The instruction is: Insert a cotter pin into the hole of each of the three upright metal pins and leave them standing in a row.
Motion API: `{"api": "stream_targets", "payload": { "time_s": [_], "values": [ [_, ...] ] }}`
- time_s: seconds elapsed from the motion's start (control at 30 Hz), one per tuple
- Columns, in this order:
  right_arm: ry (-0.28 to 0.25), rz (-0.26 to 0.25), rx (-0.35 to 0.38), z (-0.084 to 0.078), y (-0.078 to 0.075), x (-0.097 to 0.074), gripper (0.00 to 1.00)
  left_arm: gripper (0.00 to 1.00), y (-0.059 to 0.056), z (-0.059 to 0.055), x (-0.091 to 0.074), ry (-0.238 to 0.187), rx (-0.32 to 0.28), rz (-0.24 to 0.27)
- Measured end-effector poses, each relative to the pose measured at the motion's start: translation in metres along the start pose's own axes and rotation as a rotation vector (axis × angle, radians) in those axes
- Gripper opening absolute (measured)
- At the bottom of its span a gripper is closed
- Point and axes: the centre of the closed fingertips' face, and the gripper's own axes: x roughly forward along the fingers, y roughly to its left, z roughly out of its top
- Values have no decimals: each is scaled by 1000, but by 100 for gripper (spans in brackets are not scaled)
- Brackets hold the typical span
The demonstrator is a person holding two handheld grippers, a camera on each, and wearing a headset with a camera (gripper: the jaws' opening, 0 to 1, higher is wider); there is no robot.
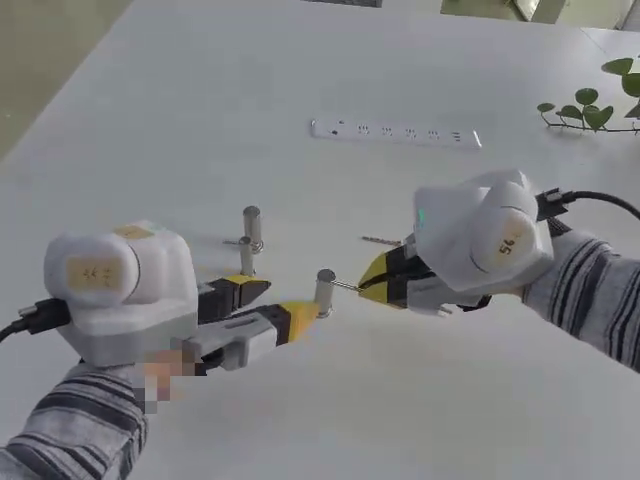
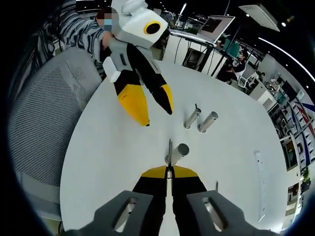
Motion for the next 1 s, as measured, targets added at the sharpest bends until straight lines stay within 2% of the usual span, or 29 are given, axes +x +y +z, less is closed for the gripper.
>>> {"api": "stream_targets", "payload": {
  "time_s": [0.23,0.37,0.6,0.8,1.0],
  "values": [
    [-44,15,-69,16,10,2,0,22,-13,-1,2,4,-55,-49],
    [-51,19,-103,20,12,2,0,16,-20,0,2,-6,-109,-81],
    [-74,24,-144,29,16,0,0,11,-20,3,3,-22,-170,-95],
    [-90,23,-155,35,17,0,0,2,-23,3,3,-31,-191,-104],
    [-93,14,-165,38,16,-1,0,0,-25,2,3,-28,-204,-111]
  ]
}}
